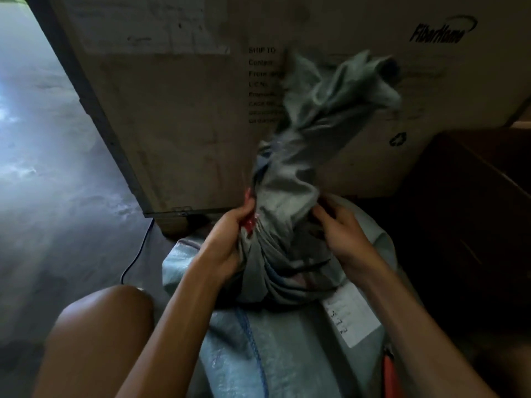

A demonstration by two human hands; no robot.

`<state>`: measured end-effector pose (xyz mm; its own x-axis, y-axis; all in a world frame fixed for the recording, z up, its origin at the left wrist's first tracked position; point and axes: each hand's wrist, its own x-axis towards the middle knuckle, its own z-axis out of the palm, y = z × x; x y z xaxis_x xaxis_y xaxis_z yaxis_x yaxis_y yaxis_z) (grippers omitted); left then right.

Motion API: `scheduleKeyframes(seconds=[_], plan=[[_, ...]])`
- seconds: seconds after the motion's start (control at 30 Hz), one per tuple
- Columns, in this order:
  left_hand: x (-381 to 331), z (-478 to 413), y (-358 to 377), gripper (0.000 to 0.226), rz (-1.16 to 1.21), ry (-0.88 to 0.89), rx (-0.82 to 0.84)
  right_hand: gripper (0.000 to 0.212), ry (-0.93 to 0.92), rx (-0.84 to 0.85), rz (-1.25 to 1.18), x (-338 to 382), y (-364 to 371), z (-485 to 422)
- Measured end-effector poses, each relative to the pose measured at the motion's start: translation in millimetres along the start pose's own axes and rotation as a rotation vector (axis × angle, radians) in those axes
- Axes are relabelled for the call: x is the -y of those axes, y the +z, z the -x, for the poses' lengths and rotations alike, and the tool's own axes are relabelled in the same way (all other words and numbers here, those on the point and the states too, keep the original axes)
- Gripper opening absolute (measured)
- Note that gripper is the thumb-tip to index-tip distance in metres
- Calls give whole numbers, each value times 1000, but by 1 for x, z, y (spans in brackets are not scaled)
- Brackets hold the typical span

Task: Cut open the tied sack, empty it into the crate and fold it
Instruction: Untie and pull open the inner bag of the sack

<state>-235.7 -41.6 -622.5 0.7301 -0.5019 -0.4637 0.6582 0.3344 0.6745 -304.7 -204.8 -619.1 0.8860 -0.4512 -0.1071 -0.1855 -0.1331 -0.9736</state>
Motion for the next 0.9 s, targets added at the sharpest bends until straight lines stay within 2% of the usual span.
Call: scheduleKeyframes(seconds=[0.07, 0.17, 0.2, 0.27, 0.3, 0.33, 0.4, 0.43, 0.5, 0.57, 0.63, 0.7, 0.8, 0.87, 0.9], plan=[[9, -5, 2, 28, -296, 154, -95, 29, 86, 10, -155, 1, 3, 2], [13, -5, -1, 55, -612, 575, -306, 12, 13, -100, -75, 1, 9, 4], [7, 0, -1, 50, -640, 708, -323, 10, -50, -137, -26, 3, 11, 5], [-5, 7, 2, 28, -613, 799, -182, 13, -186, -164, 80, 3, 13, 6], [-8, 10, 5, 24, -631, 785, -114, 11, -254, -160, 148, 5, 15, 8], [-9, 14, 8, 30, -706, 785, -98, 9, -332, -145, 219, 6, 16, 9], [-9, 10, 3, 44, -880, 830, -251, 13, -472, -135, 381, 10, 18, 13], [-11, 6, -4, 47, -868, 820, -378, 14, -508, -171, 443, 11, 15, 13], [-22, -2, -22, 50, -619, 743, -546, 18, -474, -296, 442, 9, -2, 2], [-32, -6, -34, 47, -348, 615, -574, 28, -375, -371, 286, 8, -21, -8], [-31, -5, -34, 45, -246, 540, -547, 26, -303, -398, 200, 0, -27, -13], [-28, -4, -28, 43, -169, 497, -492, 14, -255, -362, 183, -6, -27, -16], [-33, 3, -25, 43, -26, 429, -272, 9, -105, -299, -59, 3, -34, -18], [-35, 12, -18, 40, -78, 412, -154, 28, -88, -266, -211, 11, -41, -15], [-33, 14, -14, 41, -139, 410, -108, 37, -125, -224, -194, 15, -39, -12]])
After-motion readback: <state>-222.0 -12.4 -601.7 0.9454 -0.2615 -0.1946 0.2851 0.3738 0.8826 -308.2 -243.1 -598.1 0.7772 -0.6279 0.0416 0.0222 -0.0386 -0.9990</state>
